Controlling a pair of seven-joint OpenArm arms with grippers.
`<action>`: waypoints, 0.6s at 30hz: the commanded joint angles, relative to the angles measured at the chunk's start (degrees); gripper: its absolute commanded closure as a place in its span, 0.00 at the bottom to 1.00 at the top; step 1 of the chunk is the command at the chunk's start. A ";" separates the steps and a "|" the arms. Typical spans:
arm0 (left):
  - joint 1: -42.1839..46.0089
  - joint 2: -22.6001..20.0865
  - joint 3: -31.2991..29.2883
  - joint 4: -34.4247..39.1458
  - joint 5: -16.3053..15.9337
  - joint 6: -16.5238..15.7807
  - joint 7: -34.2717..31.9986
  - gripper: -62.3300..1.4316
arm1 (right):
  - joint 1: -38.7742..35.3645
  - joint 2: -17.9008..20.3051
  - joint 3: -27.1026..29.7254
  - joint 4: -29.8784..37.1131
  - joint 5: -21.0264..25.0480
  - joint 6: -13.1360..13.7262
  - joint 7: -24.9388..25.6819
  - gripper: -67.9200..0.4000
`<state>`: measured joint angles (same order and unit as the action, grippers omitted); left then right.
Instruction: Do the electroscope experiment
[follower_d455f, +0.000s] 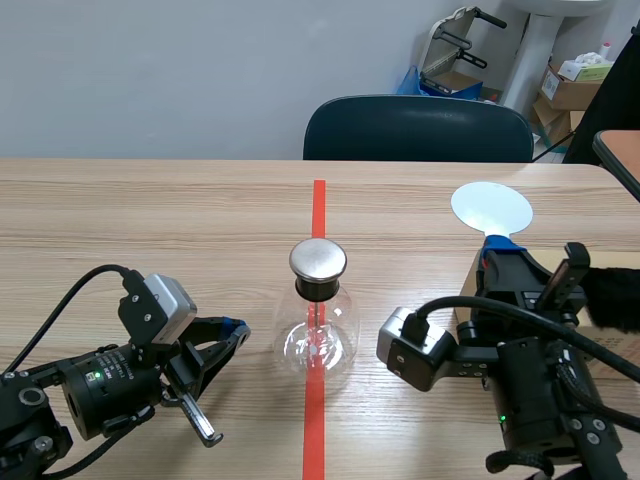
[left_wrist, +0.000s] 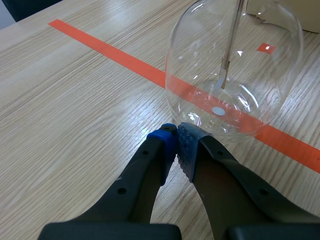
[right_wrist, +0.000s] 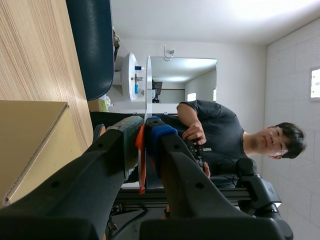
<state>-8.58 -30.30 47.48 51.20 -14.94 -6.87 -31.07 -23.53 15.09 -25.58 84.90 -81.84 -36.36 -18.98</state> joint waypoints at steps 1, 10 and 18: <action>-0.48 0.26 -0.11 1.25 -0.22 0.11 -0.83 0.91 | 0.66 0.61 0.55 0.68 -0.04 -0.63 -0.17 0.97; -0.48 0.26 -0.11 1.25 -0.22 0.11 -1.05 0.91 | 0.66 0.61 0.55 0.68 -0.04 -0.61 10.16 0.97; -0.48 0.28 -0.11 1.25 -0.24 0.11 -1.22 0.91 | 0.66 0.61 0.55 0.68 -0.04 -0.61 24.85 0.97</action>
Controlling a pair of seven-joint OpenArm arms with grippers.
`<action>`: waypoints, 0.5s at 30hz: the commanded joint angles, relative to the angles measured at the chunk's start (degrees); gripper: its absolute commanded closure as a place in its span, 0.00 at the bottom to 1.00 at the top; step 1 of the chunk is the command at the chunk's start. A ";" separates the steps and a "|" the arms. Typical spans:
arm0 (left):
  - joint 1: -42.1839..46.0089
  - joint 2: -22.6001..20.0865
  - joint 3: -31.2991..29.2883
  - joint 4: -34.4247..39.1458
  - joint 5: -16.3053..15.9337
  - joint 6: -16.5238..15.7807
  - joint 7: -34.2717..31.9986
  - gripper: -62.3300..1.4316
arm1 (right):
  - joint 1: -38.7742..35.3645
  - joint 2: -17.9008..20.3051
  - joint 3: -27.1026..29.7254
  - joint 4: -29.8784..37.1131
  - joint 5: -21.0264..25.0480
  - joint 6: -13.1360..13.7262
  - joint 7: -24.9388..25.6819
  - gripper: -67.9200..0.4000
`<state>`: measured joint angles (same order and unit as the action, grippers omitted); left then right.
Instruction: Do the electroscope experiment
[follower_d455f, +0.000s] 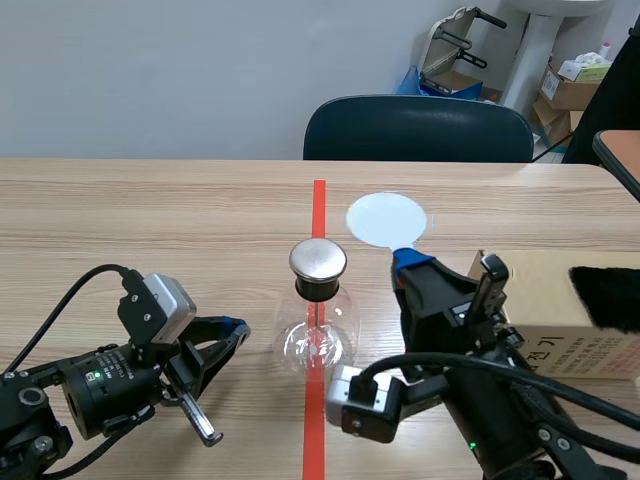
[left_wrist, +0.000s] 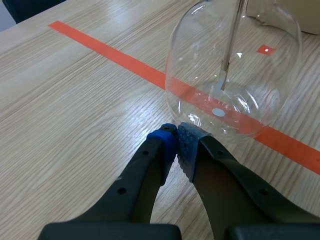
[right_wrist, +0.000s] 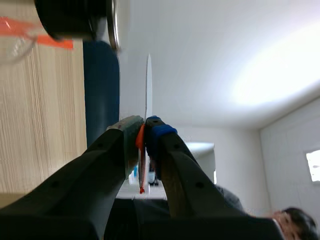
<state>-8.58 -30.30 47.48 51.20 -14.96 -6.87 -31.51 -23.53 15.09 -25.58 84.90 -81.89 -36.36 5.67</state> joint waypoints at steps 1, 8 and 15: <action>-0.48 0.28 -0.11 1.25 -0.22 0.11 -0.79 0.91 | 0.66 0.61 0.55 0.68 0.00 -0.61 1.81 0.97; -0.46 0.28 -0.11 1.25 -0.20 0.11 -0.79 0.91 | 0.66 0.61 0.55 0.68 0.00 -0.61 9.92 0.97; -0.46 0.28 -0.11 1.25 -0.20 0.11 -0.76 0.91 | 0.66 0.61 0.55 0.68 0.02 -0.61 12.74 0.97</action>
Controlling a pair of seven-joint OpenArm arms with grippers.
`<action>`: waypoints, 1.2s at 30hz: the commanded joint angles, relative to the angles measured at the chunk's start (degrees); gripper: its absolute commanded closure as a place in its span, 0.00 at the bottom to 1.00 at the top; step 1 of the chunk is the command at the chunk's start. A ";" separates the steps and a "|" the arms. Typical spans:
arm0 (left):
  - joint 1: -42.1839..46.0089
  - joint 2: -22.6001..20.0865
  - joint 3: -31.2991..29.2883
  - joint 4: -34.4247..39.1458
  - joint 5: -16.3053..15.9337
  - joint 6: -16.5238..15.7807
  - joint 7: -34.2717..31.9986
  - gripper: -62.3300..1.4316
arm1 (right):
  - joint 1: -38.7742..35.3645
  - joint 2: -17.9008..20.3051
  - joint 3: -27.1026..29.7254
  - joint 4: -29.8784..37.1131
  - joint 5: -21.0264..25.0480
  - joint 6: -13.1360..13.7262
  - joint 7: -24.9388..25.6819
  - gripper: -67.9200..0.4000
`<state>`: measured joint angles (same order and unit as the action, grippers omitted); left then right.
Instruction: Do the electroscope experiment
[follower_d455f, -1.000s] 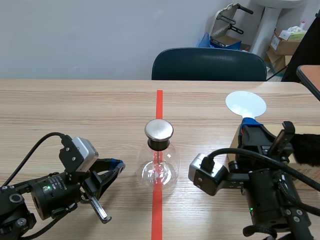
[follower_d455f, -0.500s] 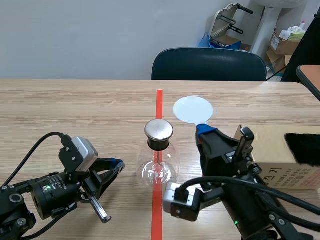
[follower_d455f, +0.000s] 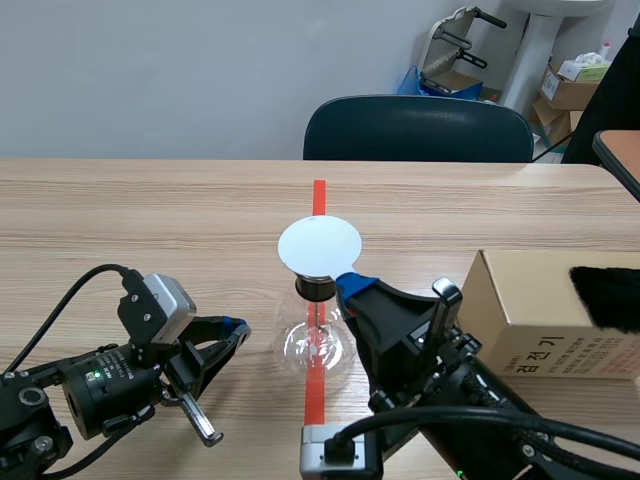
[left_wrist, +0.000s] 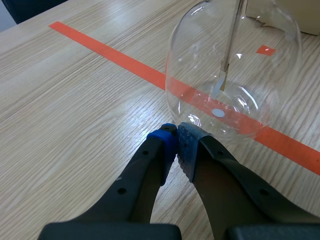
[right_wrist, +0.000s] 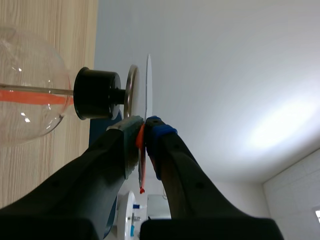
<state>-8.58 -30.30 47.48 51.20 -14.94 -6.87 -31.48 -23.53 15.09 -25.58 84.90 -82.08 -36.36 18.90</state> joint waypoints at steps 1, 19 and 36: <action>-0.46 0.26 -0.11 1.25 -0.22 0.11 -0.79 0.91 | 0.66 0.61 0.55 0.68 0.22 -0.61 -0.48 0.97; -0.31 0.31 -0.11 1.25 -0.22 0.11 -0.39 0.91 | 0.66 0.61 0.55 0.68 0.22 -0.61 -0.50 0.97; -0.31 0.28 -0.11 1.25 -0.22 0.11 -0.39 0.91 | 0.66 0.61 0.55 0.68 0.22 -0.61 -0.50 0.97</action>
